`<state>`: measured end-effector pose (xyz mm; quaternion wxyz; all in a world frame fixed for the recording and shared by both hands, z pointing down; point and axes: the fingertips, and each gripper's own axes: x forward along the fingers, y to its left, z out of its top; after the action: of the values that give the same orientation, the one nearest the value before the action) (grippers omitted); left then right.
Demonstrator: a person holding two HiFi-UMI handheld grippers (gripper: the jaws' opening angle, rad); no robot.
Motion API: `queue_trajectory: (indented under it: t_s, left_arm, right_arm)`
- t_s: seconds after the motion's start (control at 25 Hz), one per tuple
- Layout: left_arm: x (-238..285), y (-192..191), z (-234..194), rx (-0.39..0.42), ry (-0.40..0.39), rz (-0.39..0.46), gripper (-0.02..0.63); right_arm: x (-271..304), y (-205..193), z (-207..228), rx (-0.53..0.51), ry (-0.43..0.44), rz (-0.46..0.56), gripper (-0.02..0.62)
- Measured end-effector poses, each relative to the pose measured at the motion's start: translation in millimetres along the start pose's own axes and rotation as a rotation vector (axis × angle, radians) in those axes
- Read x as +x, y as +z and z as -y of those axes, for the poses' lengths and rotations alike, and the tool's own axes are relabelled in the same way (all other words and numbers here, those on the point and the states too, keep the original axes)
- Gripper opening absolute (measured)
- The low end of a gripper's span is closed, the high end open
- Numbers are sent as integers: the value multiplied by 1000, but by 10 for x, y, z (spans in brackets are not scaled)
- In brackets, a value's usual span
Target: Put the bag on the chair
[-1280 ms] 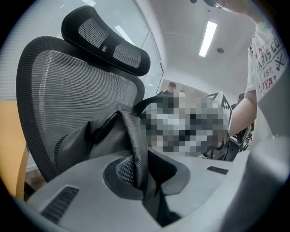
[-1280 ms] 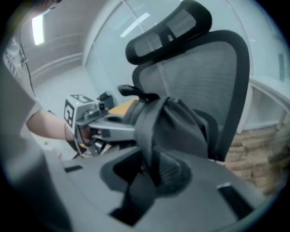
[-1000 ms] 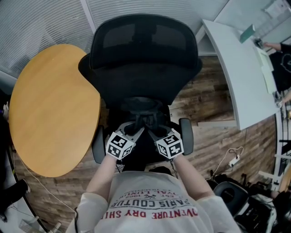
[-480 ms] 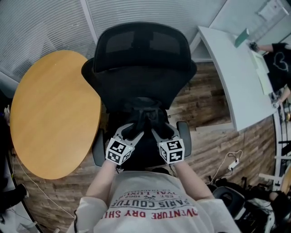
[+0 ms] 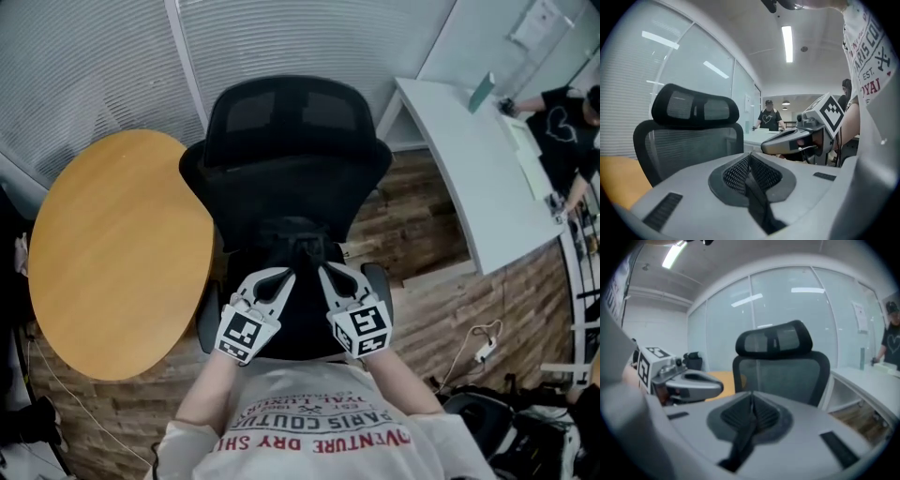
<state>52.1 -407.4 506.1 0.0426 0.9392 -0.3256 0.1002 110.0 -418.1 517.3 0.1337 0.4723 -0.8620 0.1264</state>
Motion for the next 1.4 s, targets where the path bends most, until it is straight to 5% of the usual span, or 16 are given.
queue_trajectory:
  t_s: [0.24, 0.44, 0.96, 1.4]
  left_arm:
    - [-183, 634, 24, 81, 35, 126, 40]
    - [-315, 827, 12, 176, 87, 148, 40]
    - [-397, 726, 115, 122, 55, 124, 40]
    - [-504, 611, -16, 59, 145, 91, 40]
  right_arm:
    - [-298, 629, -189, -44, 74, 161, 28]
    - [-454, 845, -335, -92, 94, 220, 28]
    - [-520, 703, -425, -105, 99, 200, 26]
    - [-585, 698, -457, -58, 86, 217, 26]
